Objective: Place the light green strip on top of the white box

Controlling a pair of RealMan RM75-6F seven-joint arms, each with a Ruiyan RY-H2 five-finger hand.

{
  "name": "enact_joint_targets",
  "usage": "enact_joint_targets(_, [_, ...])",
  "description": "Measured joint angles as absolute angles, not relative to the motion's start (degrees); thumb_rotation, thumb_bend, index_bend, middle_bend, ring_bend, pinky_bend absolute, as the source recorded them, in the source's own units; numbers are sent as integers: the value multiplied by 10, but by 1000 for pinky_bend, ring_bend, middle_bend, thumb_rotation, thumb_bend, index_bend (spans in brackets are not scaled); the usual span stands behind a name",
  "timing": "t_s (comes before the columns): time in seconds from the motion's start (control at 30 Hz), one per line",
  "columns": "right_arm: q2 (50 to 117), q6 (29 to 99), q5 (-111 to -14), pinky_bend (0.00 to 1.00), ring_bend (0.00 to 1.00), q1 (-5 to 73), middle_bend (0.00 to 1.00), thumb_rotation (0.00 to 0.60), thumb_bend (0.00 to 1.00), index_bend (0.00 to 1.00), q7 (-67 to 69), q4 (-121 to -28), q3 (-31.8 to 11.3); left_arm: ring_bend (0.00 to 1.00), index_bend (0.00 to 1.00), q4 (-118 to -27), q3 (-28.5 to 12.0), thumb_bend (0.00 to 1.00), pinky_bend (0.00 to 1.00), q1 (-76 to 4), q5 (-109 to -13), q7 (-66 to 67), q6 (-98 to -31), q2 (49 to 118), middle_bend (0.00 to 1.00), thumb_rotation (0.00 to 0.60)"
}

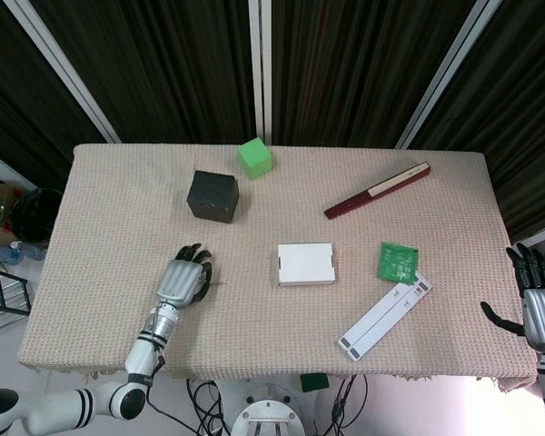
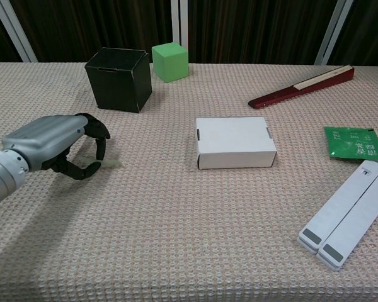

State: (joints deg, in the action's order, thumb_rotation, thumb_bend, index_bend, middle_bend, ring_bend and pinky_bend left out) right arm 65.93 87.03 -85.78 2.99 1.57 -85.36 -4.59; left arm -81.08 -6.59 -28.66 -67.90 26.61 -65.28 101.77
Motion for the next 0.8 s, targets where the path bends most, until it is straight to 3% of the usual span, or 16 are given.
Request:
enact_joint_targets(0.47, [659,873,-858,0,0,31,0,509,194,0,24,-851,-49,102,603,-884,-70,442,151,-275,-707,212,-676,973,255,600])
enact_joint_targets(0.8, [655,884,-851,0,0,22,0,509,196,0,37,-845,-52,107,613,-1025,-77,444,164,-304,-771,164,-639,864,262,600])
